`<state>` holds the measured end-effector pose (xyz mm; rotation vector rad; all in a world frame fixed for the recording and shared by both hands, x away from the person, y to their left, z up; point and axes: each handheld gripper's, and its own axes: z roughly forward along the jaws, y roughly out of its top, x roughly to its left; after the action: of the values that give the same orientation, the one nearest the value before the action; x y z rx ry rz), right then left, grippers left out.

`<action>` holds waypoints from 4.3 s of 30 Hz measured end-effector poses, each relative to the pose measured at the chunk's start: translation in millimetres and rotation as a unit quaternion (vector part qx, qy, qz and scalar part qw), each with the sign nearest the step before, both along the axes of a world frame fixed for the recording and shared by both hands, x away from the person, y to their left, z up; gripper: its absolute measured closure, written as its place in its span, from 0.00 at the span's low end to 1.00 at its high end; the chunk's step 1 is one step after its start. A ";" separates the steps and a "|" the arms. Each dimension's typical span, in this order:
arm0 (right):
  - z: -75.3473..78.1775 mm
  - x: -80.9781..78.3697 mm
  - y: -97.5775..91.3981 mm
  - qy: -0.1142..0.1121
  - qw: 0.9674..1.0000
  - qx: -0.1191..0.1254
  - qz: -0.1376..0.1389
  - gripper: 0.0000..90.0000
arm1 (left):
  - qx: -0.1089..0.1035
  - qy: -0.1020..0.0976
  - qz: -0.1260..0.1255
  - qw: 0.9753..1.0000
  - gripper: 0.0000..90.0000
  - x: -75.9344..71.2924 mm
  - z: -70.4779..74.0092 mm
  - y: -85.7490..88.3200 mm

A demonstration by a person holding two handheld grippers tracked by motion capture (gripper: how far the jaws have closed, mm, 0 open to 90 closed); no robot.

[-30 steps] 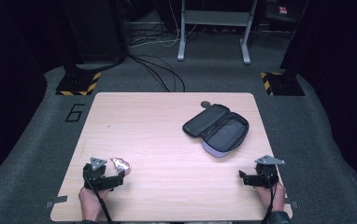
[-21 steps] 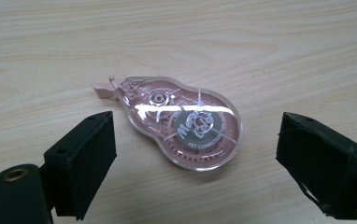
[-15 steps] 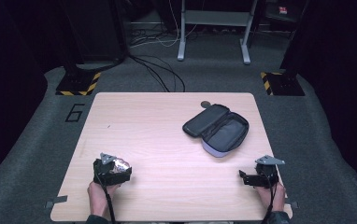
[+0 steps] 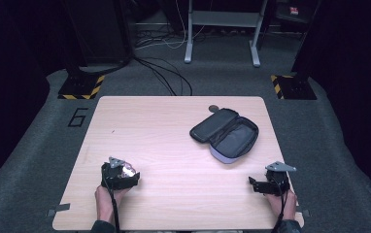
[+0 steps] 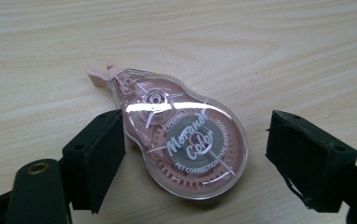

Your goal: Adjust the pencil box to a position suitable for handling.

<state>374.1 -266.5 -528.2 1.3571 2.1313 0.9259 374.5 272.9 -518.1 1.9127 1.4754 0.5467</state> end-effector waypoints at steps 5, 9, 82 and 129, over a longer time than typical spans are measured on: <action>0.0 0.0 0.0 0.000 1.000 0.003 0.000 0.13 | 0.006 0.003 0.000 1.000 0.33 2.2 -0.9 -0.7; 0.1 0.0 0.0 0.000 1.000 0.003 0.000 0.13 | 0.006 -0.001 0.000 1.000 0.35 2.7 -1.1 -1.5; -0.1 -0.3 0.2 -0.002 1.000 0.008 -0.003 0.14 | -0.004 -0.020 -0.215 0.976 0.45 -26.3 10.5 -5.1; 32.0 4.9 9.3 -0.016 0.999 0.032 0.011 0.14 | 0.026 -0.019 0.013 0.999 0.01 -29.2 -13.9 67.4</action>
<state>379.0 -257.2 -496.1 1.3427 2.1144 1.0249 345.3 340.3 -532.0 1.9138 1.4781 0.6350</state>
